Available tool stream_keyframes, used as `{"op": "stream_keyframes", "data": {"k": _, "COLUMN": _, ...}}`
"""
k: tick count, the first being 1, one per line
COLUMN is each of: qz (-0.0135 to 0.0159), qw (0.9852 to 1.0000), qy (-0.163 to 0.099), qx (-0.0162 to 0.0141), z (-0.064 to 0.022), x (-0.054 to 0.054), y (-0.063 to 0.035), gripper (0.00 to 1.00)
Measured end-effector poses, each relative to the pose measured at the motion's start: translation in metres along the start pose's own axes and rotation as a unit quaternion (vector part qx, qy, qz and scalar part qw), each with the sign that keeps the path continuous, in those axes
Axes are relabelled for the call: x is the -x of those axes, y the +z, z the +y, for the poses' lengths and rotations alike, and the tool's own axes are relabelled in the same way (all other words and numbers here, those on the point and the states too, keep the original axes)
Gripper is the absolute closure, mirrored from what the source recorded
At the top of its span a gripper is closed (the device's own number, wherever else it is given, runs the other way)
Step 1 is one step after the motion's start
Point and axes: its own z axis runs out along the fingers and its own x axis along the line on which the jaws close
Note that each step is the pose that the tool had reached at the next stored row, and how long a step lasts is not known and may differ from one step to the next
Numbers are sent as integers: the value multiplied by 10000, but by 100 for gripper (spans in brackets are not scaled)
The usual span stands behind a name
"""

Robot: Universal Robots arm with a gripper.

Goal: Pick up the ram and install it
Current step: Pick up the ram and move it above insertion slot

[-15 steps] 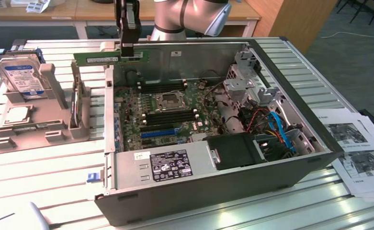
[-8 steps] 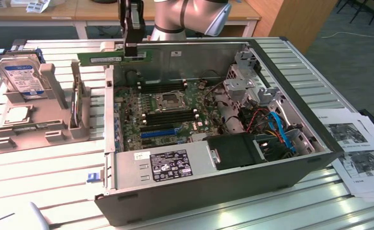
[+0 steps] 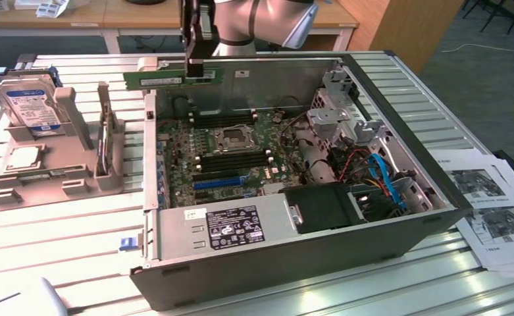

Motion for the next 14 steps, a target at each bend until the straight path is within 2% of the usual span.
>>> {"op": "stream_keyframes", "data": {"k": 14, "qz": 0, "qw": 10000, "qy": -1, "qx": 0, "z": -421, "x": -28, "y": -33, "gripper": 88}}
